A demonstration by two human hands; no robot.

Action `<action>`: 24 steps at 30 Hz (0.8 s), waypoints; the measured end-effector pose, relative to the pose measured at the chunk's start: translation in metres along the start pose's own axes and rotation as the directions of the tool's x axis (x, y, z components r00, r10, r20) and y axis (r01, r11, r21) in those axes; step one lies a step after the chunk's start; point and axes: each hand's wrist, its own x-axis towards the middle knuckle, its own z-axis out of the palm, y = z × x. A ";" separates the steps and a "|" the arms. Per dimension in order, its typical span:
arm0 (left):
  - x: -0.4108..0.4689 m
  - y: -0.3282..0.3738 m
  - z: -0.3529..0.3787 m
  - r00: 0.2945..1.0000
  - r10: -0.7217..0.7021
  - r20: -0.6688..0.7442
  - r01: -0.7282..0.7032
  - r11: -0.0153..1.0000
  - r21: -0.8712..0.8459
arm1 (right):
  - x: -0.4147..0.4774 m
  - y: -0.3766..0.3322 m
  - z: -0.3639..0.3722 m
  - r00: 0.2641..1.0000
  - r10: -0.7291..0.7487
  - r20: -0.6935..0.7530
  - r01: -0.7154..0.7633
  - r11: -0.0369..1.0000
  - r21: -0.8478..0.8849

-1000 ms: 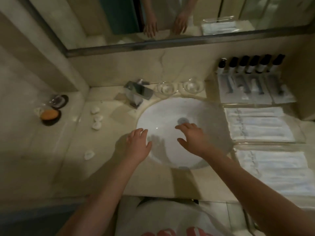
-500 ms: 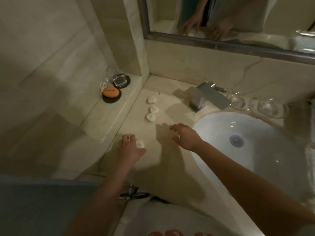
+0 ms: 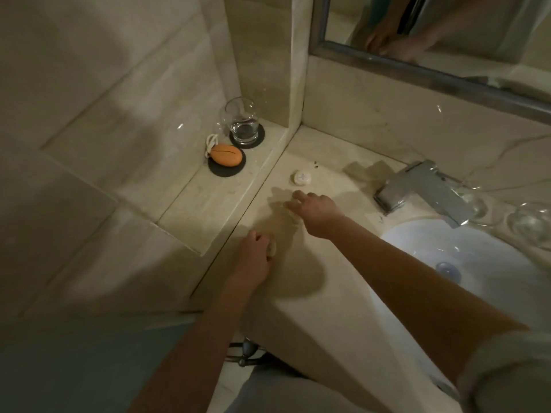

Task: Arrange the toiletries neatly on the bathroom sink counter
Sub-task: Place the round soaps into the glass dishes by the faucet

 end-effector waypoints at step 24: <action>-0.007 0.051 -0.009 0.984 0.014 -0.175 -0.035 0.992 -0.120 | -0.083 0.015 0.024 0.913 0.392 -0.112 -0.209 0.687 0.696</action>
